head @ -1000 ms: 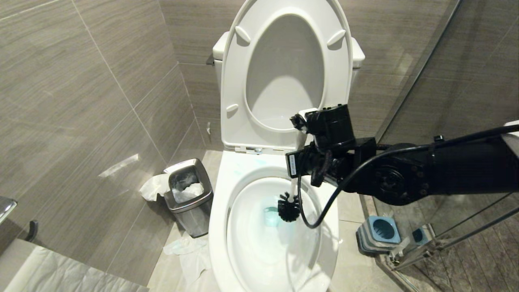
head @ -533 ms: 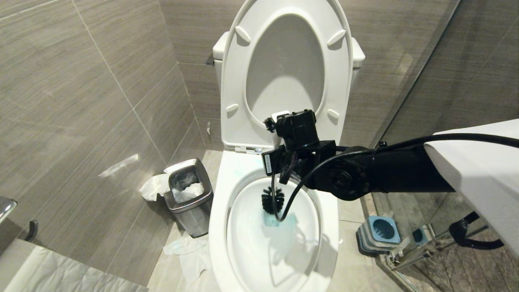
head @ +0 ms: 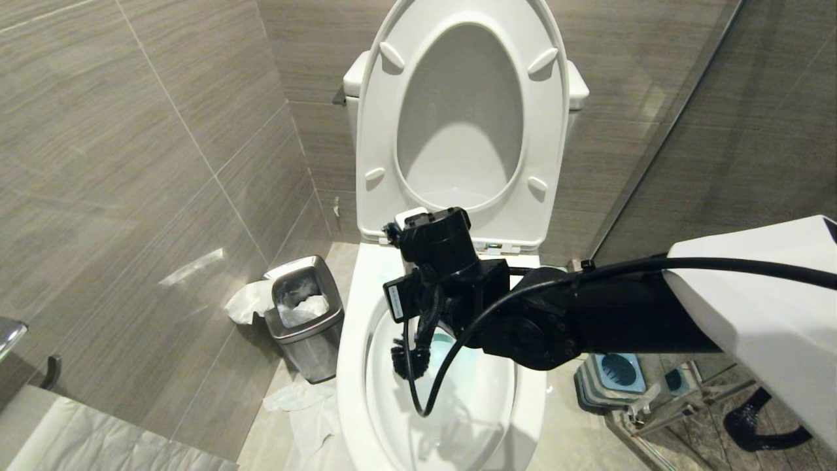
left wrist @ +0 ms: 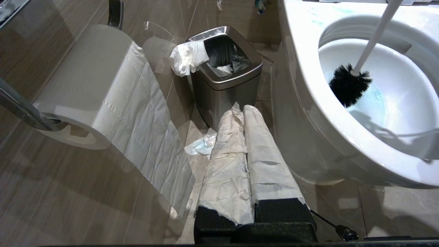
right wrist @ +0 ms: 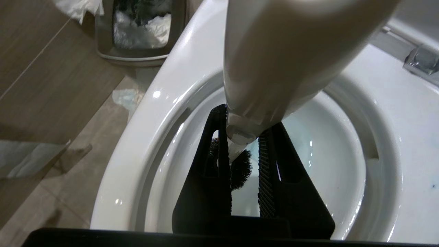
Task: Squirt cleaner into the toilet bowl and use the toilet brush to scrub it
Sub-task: Scrub the toilet bowl
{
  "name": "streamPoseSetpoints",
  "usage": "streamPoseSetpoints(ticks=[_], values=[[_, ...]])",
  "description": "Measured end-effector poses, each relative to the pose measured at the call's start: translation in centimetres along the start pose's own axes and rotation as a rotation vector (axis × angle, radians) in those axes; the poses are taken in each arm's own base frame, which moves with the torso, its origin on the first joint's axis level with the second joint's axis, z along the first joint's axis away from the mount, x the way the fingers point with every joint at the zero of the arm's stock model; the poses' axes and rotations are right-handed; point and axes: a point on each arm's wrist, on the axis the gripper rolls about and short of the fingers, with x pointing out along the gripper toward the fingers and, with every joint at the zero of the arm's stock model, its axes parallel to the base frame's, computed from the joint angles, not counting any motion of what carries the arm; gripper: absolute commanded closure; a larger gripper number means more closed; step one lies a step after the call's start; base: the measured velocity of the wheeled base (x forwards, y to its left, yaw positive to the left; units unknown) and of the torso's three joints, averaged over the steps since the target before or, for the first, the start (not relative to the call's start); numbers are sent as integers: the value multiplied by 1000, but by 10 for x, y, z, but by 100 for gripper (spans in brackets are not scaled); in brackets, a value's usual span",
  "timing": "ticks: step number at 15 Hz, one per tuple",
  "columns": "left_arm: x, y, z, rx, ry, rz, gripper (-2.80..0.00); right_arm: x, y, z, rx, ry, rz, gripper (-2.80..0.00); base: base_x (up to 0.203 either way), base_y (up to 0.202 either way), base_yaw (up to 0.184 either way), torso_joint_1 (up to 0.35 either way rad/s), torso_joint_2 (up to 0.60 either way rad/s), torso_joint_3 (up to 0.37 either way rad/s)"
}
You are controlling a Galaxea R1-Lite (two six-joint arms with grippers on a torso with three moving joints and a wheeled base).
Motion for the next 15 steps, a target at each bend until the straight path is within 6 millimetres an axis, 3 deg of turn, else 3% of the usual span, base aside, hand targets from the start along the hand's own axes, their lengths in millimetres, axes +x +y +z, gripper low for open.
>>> streamPoseSetpoints(ticks=[3,7,11,15], values=[[0,0,0,0,0,0,0,-22,4,-5,-21,23,25,0,0,0,0,0,0,0],[0,0,0,0,0,0,0,-55,-9,-9,-32,46,28,0,0,0,0,0,0,0],[0,0,0,0,0,0,0,-76,-40,-14,-17,69,-22,0,0,0,0,0,0,0],[0,0,0,0,0,0,0,-79,-68,-8,17,55,-84,0,0,0,0,0,0,0]])
